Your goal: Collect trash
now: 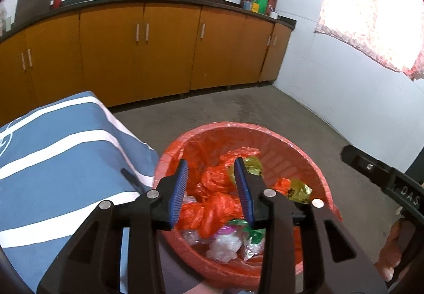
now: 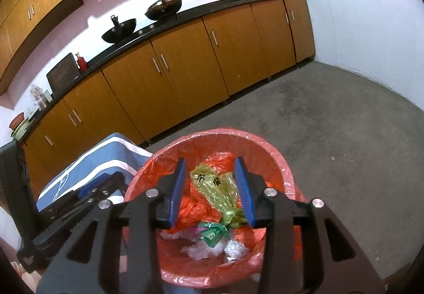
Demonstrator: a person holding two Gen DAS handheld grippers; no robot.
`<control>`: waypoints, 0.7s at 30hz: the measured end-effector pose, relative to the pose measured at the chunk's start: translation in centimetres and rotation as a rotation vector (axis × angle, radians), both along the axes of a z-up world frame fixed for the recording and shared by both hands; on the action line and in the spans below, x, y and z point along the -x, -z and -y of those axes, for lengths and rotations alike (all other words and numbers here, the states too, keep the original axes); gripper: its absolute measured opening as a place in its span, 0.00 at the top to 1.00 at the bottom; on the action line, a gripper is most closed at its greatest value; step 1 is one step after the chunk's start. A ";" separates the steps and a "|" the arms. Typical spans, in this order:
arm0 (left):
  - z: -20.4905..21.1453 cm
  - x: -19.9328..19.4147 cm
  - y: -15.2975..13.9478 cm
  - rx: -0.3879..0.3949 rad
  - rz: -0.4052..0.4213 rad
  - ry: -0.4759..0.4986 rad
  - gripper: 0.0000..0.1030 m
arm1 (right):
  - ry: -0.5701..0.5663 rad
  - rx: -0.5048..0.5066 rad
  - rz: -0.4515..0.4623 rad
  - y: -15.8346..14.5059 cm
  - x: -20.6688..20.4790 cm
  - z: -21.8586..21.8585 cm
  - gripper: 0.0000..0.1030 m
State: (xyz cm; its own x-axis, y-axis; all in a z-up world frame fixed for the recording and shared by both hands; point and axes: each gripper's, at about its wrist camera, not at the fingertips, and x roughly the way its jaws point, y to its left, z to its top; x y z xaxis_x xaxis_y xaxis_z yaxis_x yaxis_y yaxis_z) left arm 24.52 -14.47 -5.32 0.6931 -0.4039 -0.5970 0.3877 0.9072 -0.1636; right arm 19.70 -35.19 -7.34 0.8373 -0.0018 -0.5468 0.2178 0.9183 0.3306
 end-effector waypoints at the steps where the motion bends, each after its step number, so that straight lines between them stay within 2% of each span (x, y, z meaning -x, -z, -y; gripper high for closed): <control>1: -0.3 0.0 -0.1 -0.001 0.002 -0.006 0.64 | 0.004 0.001 0.003 -0.1 0.2 0.1 0.61; 9: -4.2 2.4 -2.6 -0.008 0.063 -0.075 0.62 | -0.009 0.065 0.063 -2.7 2.6 -1.5 0.52; 11: -5.3 3.5 -3.5 -0.015 0.088 -0.092 0.55 | -0.023 0.089 0.095 -3.9 3.8 -2.5 0.44; 13: -6.4 4.8 -4.3 -0.025 0.115 -0.102 0.54 | -0.035 0.114 0.127 -5.0 5.1 -3.4 0.35; 15: -7.8 6.6 -5.3 -0.039 0.149 -0.119 0.45 | -0.053 0.131 0.167 -6.2 6.5 -4.5 0.27; 17: -9.4 8.6 -6.2 -0.040 0.181 -0.143 0.35 | -0.060 0.143 0.203 -7.0 7.9 -5.5 0.13; 21: -12.2 12.1 -7.5 -0.041 0.232 -0.194 0.19 | -0.051 0.182 0.260 -8.4 10.9 -7.3 0.04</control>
State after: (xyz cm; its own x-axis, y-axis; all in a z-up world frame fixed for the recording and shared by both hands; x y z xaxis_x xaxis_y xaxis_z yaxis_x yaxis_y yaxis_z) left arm 12.47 -2.30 2.21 0.8749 -0.2292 -0.4266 0.2289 0.9720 -0.0527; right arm 8.85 -27.86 1.03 0.9503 -0.0341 -0.3094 0.0995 0.9751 0.1980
